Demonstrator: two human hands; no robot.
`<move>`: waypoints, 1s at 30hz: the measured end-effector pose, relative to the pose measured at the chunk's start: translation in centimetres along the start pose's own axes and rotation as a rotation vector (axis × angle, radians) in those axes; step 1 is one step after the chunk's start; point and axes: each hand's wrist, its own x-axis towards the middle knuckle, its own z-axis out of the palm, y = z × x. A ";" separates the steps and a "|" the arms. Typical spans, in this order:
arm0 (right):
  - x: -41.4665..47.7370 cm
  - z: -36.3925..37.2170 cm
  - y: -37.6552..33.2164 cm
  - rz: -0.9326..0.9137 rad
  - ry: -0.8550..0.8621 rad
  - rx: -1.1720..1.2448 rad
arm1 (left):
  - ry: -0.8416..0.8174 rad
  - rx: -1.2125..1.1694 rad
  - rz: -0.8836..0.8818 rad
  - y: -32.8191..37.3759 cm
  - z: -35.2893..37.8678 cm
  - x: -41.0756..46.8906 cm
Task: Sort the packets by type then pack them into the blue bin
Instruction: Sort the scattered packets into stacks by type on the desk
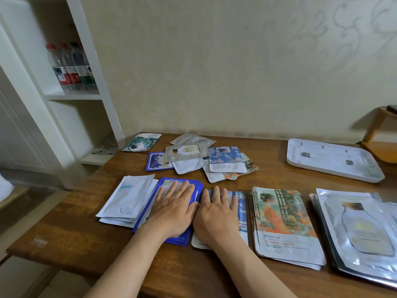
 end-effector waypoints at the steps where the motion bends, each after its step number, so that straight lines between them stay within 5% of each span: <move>1: 0.0 0.0 0.0 0.005 -0.012 0.009 | 0.001 -0.001 0.001 0.0 0.0 0.0; 6: 0.8 -2.1 -0.5 0.081 0.019 0.096 | 0.022 -0.012 -0.001 -0.1 0.2 -0.1; 10: 3.5 -5.5 0.3 0.045 0.149 -0.036 | 0.062 -0.047 0.013 -0.3 0.5 -0.1; 21: 10.3 -6.4 2.2 -0.057 0.022 -0.314 | 0.074 -0.079 0.018 -0.4 0.5 -0.1; 30: 9.0 -6.2 1.5 -0.095 0.153 -0.530 | 0.080 -0.091 0.019 -0.4 0.7 0.0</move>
